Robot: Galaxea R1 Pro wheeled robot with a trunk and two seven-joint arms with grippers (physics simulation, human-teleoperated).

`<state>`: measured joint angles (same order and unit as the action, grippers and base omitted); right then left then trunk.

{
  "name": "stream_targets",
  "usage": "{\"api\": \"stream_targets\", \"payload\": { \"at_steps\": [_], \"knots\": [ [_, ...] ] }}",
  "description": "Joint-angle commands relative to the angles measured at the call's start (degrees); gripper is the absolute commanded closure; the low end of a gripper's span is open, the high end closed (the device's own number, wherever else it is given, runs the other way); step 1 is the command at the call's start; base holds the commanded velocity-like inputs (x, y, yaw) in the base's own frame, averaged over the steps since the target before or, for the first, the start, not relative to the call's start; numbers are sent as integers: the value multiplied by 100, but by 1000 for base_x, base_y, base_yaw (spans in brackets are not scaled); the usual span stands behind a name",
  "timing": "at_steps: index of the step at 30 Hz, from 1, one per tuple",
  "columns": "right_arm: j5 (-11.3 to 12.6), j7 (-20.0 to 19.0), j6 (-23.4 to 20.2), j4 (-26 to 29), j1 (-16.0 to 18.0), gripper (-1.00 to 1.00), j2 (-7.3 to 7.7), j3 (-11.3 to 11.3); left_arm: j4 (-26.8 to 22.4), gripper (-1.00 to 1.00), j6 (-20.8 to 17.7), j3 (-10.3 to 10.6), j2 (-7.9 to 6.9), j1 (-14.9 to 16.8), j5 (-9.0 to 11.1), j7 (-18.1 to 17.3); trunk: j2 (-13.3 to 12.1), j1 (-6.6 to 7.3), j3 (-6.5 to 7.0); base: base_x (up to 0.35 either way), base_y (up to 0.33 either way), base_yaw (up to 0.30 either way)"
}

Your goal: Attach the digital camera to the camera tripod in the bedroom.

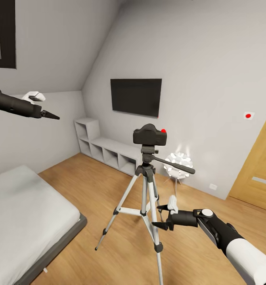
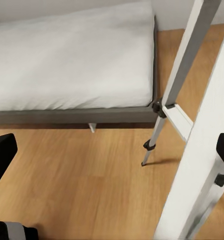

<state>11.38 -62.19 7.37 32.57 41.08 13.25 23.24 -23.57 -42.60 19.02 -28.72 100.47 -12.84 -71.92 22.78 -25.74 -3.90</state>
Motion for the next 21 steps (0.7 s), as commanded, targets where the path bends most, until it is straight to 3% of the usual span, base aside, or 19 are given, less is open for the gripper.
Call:
{"api": "stream_targets", "payload": {
  "at_steps": [1,7,16,21],
  "knots": [
    [35,14,41,-5,9,-100,10,25,-8,-100,-52,-4,-2,6,-43,-42,14,-4,-14,-1,0,0],
    [39,65,38,-11,13,-100,25,-207,-7,-100,-53,-4,-3,7,-43,-42,14,-4,-14,0,0,0],
    [40,109,30,-25,10,-100,90,-744,103,-100,-51,-4,-10,4,-43,-42,14,-4,-14,0,0,0],
    [40,159,20,-28,11,-100,261,-1369,469,-100,85,-4,-7,5,-43,-38,14,-4,-14,-11,0,0]
  ]
}}
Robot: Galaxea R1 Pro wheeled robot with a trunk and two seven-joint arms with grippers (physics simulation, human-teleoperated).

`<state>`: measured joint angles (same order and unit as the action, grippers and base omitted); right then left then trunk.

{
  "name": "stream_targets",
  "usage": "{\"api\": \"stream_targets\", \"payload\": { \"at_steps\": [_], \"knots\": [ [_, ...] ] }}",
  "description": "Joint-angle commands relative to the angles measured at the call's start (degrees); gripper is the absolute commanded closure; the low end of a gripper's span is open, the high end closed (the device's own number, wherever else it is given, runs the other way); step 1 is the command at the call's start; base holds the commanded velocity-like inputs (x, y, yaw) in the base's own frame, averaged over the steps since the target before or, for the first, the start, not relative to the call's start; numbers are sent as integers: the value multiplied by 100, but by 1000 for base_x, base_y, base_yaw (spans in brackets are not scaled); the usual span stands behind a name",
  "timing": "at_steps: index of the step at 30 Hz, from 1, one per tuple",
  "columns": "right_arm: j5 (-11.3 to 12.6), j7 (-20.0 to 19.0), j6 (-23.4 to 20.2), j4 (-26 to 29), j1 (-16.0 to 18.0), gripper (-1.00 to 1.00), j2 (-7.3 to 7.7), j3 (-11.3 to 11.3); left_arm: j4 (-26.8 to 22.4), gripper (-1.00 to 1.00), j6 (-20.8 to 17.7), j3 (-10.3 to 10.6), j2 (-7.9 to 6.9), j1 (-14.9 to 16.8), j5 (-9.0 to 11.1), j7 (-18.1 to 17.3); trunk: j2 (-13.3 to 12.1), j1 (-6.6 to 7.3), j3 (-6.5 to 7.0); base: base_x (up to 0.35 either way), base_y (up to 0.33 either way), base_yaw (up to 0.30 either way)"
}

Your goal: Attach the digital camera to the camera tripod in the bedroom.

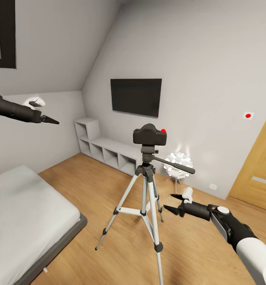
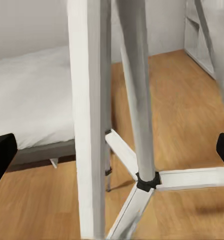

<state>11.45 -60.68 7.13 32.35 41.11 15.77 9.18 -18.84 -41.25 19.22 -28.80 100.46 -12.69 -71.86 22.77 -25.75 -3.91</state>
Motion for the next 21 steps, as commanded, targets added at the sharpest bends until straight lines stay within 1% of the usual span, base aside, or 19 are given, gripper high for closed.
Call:
{"api": "stream_targets", "payload": {
  "at_steps": [1,2,3,5,8,9,13,14,15,16,21],
  "knots": [
    [32,8,41,-7,7,-100,33,-51,55,-100,6,-24,0,6,-59,-41,14,-3,-14,-76,-5,0],
    [32,9,40,-8,8,-100,52,-133,123,-100,72,-24,0,5,-59,-39,14,-3,-14,-103,-15,0],
    [32,10,38,-8,9,-100,85,-267,286,-100,229,-24,0,6,-59,-35,14,-3,-14,-148,-38,0],
    [31,16,38,-11,8,-100,111,-359,475,-100,412,-24,1,5,-59,-28,14,-3,-14,-170,-51,0],
    [25,46,40,-55,7,-100,144,-439,793,-100,707,-24,3,7,-59,-15,14,-3,-14,-197,-64,0],
    [22,101,41,-161,6,-100,164,-471,1004,-100,893,-24,4,7,-59,-4,14,-3,-14,-241,-80,0],
    [18,323,42,-485,5,-100,257,-510,1399,-100,1219,-24,9,6,-59,34,14,-3,-14,-270,-89,0],
    [17,401,42,-561,4,-100,293,-516,1473,-100,1295,-24,9,5,-59,46,14,-3,-14,-289,-95,0],
    [16,598,42,-680,4,-100,359,-525,1580,-100,1438,-24,8,-2,-59,68,14,-3,-14,-297,-97,0],
    [16,712,42,-726,3,-100,387,-528,1618,-100,1501,-24,7,-10,-59,76,14,-3,-14,-300,-99,0],
    [15,1448,42,-853,4,-100,469,-536,1720,-100,1692,-27,6,-114,-59,100,14,-3,-14,-305,-102,0]
  ]
}}
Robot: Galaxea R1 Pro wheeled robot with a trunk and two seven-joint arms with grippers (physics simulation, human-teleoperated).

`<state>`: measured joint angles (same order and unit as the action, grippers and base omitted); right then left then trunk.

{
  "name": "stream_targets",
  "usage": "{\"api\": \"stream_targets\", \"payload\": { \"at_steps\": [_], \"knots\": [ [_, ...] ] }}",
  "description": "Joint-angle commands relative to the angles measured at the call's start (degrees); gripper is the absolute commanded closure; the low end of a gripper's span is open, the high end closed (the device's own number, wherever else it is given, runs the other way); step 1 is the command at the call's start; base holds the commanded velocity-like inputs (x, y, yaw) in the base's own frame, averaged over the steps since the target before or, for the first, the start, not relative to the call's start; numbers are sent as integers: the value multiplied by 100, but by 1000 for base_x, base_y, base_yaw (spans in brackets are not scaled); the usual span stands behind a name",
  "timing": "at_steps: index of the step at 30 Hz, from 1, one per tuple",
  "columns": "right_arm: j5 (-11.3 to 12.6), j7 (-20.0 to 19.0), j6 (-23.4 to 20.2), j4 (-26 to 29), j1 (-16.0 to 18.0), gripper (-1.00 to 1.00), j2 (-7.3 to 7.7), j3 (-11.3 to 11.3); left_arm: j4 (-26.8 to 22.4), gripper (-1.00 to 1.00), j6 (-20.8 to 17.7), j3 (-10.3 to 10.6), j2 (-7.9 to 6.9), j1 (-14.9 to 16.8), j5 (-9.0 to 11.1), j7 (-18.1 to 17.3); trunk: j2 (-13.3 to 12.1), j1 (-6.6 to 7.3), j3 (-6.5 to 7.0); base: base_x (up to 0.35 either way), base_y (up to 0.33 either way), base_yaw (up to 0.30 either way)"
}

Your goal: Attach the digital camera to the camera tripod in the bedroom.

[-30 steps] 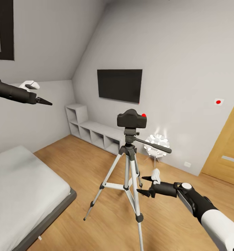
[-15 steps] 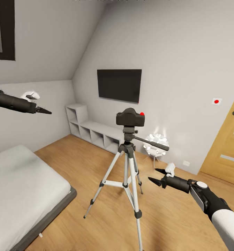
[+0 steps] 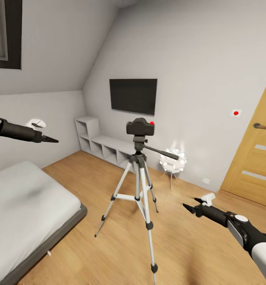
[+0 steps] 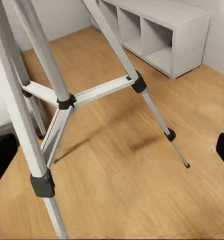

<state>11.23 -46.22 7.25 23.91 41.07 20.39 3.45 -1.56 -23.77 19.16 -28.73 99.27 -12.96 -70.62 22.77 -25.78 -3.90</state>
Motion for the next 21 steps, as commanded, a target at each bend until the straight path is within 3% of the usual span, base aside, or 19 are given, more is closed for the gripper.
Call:
{"api": "stream_targets", "payload": {
  "at_steps": [1,7,9,16,17,21],
  "knots": [
    [38,177,30,-26,7,-100,16,36,2,-100,-36,-22,-1,-23,-31,-21,15,-1,-14,-309,-107,0],
    [44,1622,26,-269,6,-100,49,27,35,-100,21,-23,-1,-245,-31,268,15,-1,-14,-311,-111,0],
    [45,1877,24,-362,6,-100,50,26,38,-100,24,-24,7,-280,-31,428,15,-1,-14,-311,-113,0],
    [46,2306,30,-685,6,-100,144,12,48,-100,29,-26,129,-474,-24,1071,15,-1,-14,-312,-114,0],
    [46,2382,26,-829,6,-100,253,2,49,-100,30,-26,192,-671,-21,1381,15,-1,-14,-313,-111,0],
    [46,2507,26,-939,9,-100,319,-12,50,-100,30,-26,222,-868,-16,1610,15,-1,-14,-314,-107,0]
  ]
}}
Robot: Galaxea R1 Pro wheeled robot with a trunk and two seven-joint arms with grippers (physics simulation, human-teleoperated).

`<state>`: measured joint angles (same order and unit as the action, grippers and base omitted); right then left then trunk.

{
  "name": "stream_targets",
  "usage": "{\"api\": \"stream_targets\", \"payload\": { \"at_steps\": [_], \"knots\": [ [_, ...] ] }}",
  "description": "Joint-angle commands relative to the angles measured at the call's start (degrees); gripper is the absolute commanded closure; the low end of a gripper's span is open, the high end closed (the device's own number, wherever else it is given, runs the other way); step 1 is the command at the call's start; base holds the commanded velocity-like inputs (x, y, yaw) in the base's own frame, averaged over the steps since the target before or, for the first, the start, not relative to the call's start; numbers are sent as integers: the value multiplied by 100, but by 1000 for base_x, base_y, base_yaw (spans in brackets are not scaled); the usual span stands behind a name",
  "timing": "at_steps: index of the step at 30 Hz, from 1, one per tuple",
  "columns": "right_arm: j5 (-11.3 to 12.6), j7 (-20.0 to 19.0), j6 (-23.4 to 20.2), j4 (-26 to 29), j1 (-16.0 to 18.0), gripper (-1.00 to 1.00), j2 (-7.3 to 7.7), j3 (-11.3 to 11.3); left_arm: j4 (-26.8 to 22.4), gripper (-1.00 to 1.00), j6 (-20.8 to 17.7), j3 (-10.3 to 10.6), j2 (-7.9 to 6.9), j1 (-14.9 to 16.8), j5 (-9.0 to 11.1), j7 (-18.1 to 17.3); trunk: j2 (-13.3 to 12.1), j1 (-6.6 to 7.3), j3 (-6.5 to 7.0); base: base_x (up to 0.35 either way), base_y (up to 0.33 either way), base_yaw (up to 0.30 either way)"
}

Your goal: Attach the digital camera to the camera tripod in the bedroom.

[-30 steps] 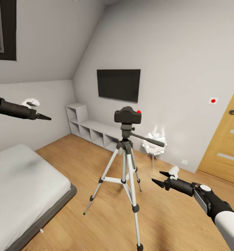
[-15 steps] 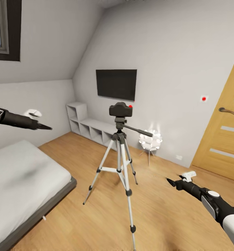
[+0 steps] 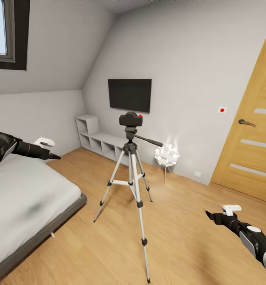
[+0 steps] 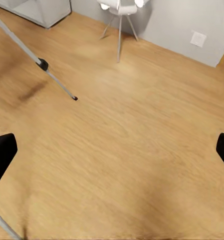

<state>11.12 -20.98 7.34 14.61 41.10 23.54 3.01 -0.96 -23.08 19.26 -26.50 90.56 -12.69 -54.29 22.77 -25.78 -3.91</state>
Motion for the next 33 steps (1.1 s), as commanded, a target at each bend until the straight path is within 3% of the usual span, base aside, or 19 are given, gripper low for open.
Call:
{"api": "stream_targets", "payload": {
  "at_steps": [1,4,5,9,11,12,13,15,21,22,26,27,32,33],
  "knots": [
    [57,29,18,-41,6,-100,22,25,-10,-100,-39,-38,6,-45,-42,44,15,0,-14,-311,-102,0],
    [60,324,21,-258,4,-100,88,-16,-10,-100,-39,-53,51,-292,6,456,15,0,-7,-219,-62,0],
    [63,537,21,-419,4,-100,110,-34,-10,-100,-39,-82,150,-538,162,855,15,0,0,-63,-17,0],
    [65,681,22,-644,4,-100,120,-42,-10,-100,-39,-98,265,-935,487,1314,15,0,33,-32,-9,0],
    [65,724,22,-975,4,-100,123,-44,-10,-100,-39,-107,342,-1315,684,1575,15,0,51,-11,-3,0],
    [65,730,22,-1075,4,-100,123,-44,-10,-100,-39,-109,356,-1411,713,1618,15,0,60,-7,-2,0],
    [65,744,26,-1466,4,-100,124,-45,-8,-100,-43,-112,387,-1790,785,1720,15,0,70,-3,-1,0],
    [65,749,28,-1657,-2,-100,130,-45,-4,-100,-48,-114,400,-2073,811,1754,15,0,88,-2,0,0],
    [65,752,23,-1844,-139,-100,191,-46,-1,-100,-55,-122,437,-2923,867,1781,15,0,144,0,0,0],
    [65,752,23,-1858,-247,-100,199,-46,-1,-100,-52,-122,525,-3242,1002,1784,15,0,154,0,0,0],
    [67,753,22,-1873,-436,-100,207,-46,-1,-100,-49,-123,689,-3680,1159,1797,15,0,191,0,0,0],
    [73,745,21,-1881,-604,-100,212,-46,2,-100,-45,-124,832,-4261,1246,1932,15,0,201,0,0,0],
    [74,752,-11,-1887,-672,-100,208,-46,6,-100,-27,-124,864,-4726,1263,2285,15,0,248,0,0,0],
    [74,775,-25,-1889,-774,-100,206,-46,6,-100,-17,-124,880,-4964,1270,2438,15,0,257,0,0,0]
  ]
}}
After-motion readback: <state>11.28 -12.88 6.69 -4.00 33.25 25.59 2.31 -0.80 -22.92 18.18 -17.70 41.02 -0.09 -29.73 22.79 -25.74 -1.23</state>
